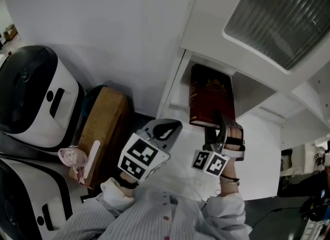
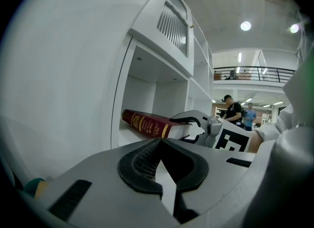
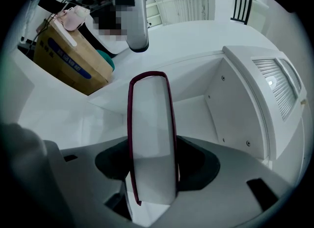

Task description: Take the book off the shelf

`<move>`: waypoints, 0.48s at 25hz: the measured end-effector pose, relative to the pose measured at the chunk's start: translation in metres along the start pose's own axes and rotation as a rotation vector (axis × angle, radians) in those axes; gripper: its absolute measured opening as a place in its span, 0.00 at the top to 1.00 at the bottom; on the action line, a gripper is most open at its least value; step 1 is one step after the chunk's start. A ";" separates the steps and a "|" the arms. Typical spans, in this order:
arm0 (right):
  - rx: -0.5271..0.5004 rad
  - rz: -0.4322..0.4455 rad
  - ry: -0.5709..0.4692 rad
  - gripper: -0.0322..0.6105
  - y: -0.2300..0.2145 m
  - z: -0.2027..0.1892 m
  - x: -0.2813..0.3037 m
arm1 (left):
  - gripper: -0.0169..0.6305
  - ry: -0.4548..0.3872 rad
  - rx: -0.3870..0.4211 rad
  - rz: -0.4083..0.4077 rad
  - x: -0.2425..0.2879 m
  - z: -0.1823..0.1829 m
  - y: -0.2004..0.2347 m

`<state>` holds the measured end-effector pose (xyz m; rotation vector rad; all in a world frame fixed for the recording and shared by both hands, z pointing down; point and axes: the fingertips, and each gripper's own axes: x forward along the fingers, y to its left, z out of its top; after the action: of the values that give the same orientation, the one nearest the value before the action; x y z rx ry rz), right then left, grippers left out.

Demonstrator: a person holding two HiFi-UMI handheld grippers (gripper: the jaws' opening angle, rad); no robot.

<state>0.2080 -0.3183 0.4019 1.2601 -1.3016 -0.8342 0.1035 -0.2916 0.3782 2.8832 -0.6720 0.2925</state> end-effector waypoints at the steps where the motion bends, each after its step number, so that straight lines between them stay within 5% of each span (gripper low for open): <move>1: 0.005 -0.001 -0.001 0.57 -0.001 0.000 -0.001 | 0.96 -0.003 0.001 0.002 0.000 0.000 0.000; 12: 0.050 -0.004 -0.031 0.58 -0.006 0.004 -0.029 | 0.96 -0.009 0.035 -0.006 -0.010 0.006 -0.024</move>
<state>0.2006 -0.2924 0.3893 1.2940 -1.3522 -0.8308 0.1059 -0.2674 0.3676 2.9205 -0.6664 0.2939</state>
